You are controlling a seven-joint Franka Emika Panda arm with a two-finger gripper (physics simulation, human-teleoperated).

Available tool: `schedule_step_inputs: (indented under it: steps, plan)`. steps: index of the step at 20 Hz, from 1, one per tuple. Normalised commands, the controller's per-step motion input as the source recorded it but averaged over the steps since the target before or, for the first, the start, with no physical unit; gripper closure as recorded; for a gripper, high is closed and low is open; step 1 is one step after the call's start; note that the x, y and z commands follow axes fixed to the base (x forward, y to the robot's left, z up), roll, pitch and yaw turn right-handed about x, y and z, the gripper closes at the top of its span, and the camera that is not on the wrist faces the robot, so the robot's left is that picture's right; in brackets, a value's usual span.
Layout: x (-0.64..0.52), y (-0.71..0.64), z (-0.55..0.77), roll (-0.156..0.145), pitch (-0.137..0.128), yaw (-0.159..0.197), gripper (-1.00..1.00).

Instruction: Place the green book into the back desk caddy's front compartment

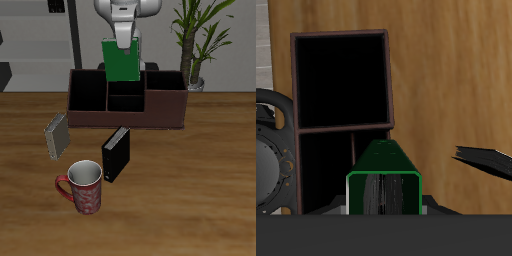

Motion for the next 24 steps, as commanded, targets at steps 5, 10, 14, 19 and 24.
schedule_step_inputs:
  steps: [5,10,14,19,24]
  plan:
    - [0.02,0.01,0.09,-0.008,-0.012,0.004,1.00]
    - [0.01,0.04,-0.11,-0.011,0.032,-0.003,1.00]
    - [-0.01,0.01,-0.08,-0.003,0.017,0.004,1.00]
    - [0.02,0.04,-0.03,0.011,0.011,0.004,1.00]
    - [-0.01,0.10,-0.13,0.036,0.041,-0.007,1.00]
